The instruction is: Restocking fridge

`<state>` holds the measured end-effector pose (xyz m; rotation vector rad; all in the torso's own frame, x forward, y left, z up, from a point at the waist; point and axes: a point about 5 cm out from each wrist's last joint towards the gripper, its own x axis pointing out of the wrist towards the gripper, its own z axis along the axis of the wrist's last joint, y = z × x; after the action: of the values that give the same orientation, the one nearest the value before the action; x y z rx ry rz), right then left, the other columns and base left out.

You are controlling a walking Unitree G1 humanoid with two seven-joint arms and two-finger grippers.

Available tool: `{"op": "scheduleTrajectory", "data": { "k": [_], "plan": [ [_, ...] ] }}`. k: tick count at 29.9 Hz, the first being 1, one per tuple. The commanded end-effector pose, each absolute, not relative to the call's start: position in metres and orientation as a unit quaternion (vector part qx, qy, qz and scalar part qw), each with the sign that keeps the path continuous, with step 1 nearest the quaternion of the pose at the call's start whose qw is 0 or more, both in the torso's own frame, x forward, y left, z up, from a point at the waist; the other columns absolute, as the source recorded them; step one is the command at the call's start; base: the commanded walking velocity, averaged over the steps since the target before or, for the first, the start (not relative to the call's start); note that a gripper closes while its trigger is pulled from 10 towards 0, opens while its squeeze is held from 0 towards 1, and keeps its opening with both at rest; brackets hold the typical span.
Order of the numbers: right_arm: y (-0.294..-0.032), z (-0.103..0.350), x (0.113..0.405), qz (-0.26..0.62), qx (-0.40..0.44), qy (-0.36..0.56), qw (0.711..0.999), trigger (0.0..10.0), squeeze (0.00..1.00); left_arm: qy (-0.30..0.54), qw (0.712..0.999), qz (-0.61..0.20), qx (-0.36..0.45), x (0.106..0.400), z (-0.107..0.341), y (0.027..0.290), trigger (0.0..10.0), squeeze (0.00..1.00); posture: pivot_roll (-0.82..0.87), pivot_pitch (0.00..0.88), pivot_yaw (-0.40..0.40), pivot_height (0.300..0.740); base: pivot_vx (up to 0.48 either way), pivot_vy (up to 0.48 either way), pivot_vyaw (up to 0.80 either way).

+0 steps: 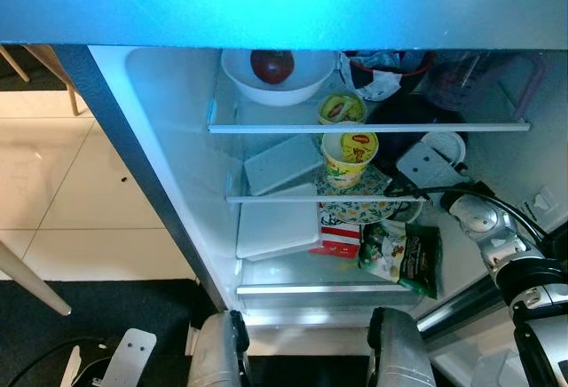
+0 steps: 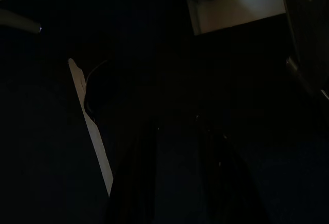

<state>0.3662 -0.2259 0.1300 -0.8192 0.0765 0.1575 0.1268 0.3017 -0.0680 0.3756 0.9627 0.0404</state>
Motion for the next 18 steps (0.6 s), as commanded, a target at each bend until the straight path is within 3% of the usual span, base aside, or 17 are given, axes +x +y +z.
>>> {"op": "scheduleTrajectory", "data": {
  "k": [1,2,3,9,18],
  "plan": [
    [-0.235,0.133,0.365,0.052,-0.391,0.03,0.918,10.0,1.0,0.47,0.864,0.028,0.18,0.121,-0.067,0.309,10.0,0.3,0.09,0.149,-0.033,0.53,0.0,0.0,0.0],
    [-0.237,0.137,0.365,0.041,-0.393,0.015,0.919,10.0,1.0,0.47,0.864,0.027,0.18,0.121,-0.067,0.309,10.0,0.3,0.09,0.149,-0.033,0.53,0.0,0.0,0.0],
    [-0.238,0.141,0.365,0.034,-0.392,-0.002,0.919,10.0,0.0,0.47,0.864,0.027,0.18,0.121,-0.067,0.308,10.0,0.3,0.09,0.149,-0.033,0.53,0.0,0.0,0.0],
    [-0.245,0.16,0.358,0.008,-0.379,-0.071,0.923,10.0,0.0,0.468,0.864,0.023,0.182,0.121,-0.067,0.308,10.0,0.3,0.07,0.145,-0.026,0.53,0.0,0.0,0.0],
    [-0.252,0.16,0.339,0.021,-0.377,-0.089,0.922,10.0,0.0,0.469,0.864,0.022,0.181,0.121,-0.067,0.308,10.0,0.29,0.06,0.14,-0.037,0.53,0.0,0.0,0.0]
  ]
}}
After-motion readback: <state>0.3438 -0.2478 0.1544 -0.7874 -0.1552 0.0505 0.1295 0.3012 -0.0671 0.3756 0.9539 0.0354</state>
